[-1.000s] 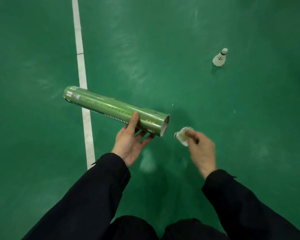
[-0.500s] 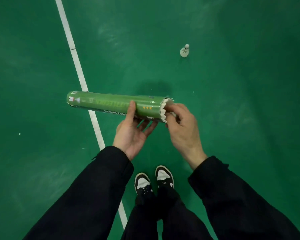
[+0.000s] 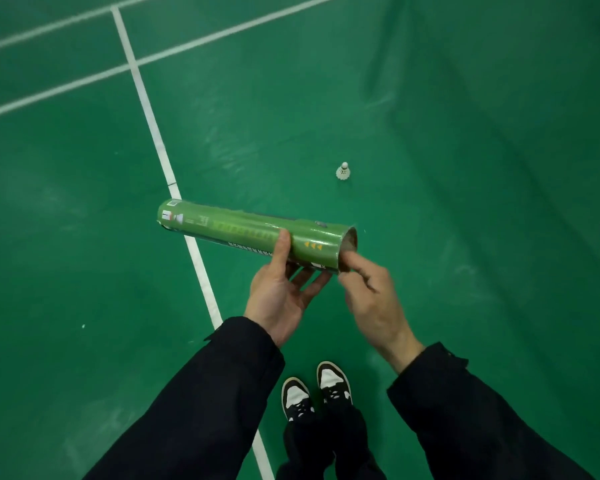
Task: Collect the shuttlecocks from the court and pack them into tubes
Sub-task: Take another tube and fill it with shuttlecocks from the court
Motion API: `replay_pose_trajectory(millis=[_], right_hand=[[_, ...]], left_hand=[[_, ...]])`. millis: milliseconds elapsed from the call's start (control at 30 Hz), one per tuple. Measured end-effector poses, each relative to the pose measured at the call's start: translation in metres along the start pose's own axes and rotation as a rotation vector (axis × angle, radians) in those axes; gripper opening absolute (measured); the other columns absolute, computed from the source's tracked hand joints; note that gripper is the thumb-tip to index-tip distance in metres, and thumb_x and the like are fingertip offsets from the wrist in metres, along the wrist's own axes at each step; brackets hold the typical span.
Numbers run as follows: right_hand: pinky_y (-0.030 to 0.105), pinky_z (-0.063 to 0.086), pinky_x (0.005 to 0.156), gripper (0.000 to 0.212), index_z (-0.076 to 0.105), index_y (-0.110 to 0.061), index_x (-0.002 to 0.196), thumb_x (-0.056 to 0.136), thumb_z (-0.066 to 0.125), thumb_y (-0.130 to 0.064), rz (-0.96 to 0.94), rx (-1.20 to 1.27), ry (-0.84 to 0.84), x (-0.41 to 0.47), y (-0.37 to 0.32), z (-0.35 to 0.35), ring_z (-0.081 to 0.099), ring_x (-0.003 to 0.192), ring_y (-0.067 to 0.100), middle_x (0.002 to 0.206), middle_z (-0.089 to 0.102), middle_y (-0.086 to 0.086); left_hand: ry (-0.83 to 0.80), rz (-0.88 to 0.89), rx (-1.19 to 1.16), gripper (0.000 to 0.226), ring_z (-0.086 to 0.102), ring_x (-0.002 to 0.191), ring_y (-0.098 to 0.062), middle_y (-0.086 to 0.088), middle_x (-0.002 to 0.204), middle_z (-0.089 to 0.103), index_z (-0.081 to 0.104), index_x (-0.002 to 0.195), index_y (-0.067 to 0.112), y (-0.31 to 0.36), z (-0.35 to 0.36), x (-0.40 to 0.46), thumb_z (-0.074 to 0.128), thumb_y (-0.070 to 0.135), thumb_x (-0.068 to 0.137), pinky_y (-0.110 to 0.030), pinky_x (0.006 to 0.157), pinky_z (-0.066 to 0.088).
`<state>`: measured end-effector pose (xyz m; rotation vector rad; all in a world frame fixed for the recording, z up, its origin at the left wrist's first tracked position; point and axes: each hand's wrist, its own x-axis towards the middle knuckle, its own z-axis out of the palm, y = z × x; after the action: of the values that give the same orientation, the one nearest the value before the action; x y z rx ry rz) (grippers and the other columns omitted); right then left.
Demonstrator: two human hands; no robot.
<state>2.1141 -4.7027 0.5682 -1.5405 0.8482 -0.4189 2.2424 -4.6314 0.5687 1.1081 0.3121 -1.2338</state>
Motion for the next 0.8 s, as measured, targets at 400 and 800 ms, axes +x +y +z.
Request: replay_pose_trajectory(millis=[400,800], right_hand=[[0.033,0.058,0.056,0.041,0.058,-0.023,0.131,0.095,0.065,-0.004,0.294,0.189,-0.404,-0.013,-0.052,-0.025,0.071,0.084,0.017,0.105,0.072,0.006],[0.023,0.041,0.046,0.041,0.064,-0.027,0.133,0.096,0.062,-0.01,0.201,-0.038,-0.47,-0.029,-0.065,-0.048,0.041,0.046,0.009,0.126,0.068,-0.025]], left_hand=[[-0.072,0.052,0.084,0.06,0.07,0.098,-0.02,-0.009,0.119,0.071,0.057,0.141,0.003,0.004,0.011,-0.042,0.061,0.044,0.098,-0.031,0.055,0.053],[-0.041,0.094,0.089,0.052,0.069,0.109,-0.021,-0.006,0.121,0.073,0.06,0.136,0.009,0.011,0.003,-0.047,0.063,0.045,0.098,-0.042,0.084,0.059]])
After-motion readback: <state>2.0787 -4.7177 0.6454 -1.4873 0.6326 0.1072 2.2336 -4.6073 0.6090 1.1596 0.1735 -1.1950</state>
